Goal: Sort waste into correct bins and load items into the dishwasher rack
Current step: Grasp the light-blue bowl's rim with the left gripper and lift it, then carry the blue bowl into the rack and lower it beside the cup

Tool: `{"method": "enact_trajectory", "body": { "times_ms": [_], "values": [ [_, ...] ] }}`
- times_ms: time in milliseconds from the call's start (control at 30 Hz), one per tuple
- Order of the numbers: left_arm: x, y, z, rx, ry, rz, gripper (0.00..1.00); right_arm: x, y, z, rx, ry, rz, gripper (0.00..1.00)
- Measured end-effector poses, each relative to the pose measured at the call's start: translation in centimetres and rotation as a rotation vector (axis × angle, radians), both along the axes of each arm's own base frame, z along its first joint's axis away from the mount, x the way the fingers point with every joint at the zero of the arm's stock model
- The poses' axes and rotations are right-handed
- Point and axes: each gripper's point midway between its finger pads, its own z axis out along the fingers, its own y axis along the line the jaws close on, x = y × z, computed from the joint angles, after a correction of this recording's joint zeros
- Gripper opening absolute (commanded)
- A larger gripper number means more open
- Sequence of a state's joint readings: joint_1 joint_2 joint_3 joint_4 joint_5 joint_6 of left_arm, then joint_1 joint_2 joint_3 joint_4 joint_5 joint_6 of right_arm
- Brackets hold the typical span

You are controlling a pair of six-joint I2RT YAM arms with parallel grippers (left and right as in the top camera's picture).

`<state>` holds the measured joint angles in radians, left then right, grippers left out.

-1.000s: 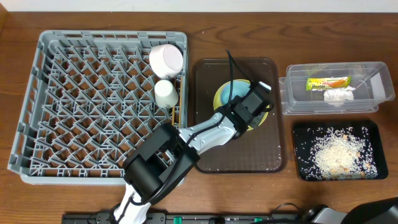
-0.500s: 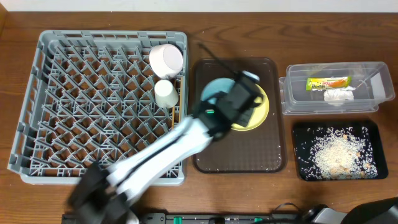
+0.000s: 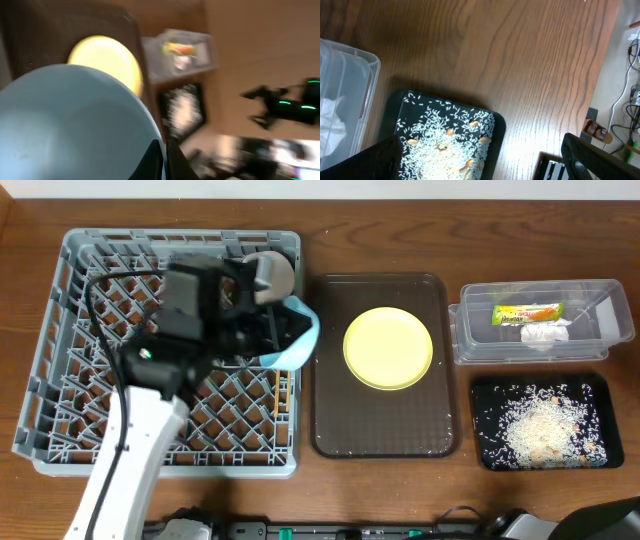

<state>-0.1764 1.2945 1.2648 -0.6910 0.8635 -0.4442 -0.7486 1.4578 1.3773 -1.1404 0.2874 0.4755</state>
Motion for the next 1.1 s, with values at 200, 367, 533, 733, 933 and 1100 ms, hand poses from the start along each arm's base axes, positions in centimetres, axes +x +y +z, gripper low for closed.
{"method": "enact_trajectory", "body": {
  "times_ms": [200,367,533,733,933,1100],
  "values": [
    [0.5,2.7,-2.2,-0.260,0.181,-0.048,0.06,0.0,0.0,0.0,0.000,0.000,0.000,0.99],
    [0.1,4.4,-4.1,-0.419,0.272,-0.060,0.06,0.0,0.0,0.0,0.000,0.000,0.000,0.99],
    [-0.3,5.5,-6.8,-0.495,0.339,-0.041,0.06,0.0,0.0,0.0,0.000,0.000,0.000,0.99],
    [1.2,9.4,-8.8,-0.543,0.337,0.074,0.06,0.0,0.0,0.0,0.000,0.000,0.000,0.99],
    [1.4,10.5,-9.2,-0.578,0.350,0.106,0.06,0.0,0.0,0.0,0.000,0.000,0.000,0.99],
    [1.2,10.4,-9.0,-0.607,0.396,0.114,0.06,0.0,0.0,0.0,0.000,0.000,0.000,0.99]
  ]
}}
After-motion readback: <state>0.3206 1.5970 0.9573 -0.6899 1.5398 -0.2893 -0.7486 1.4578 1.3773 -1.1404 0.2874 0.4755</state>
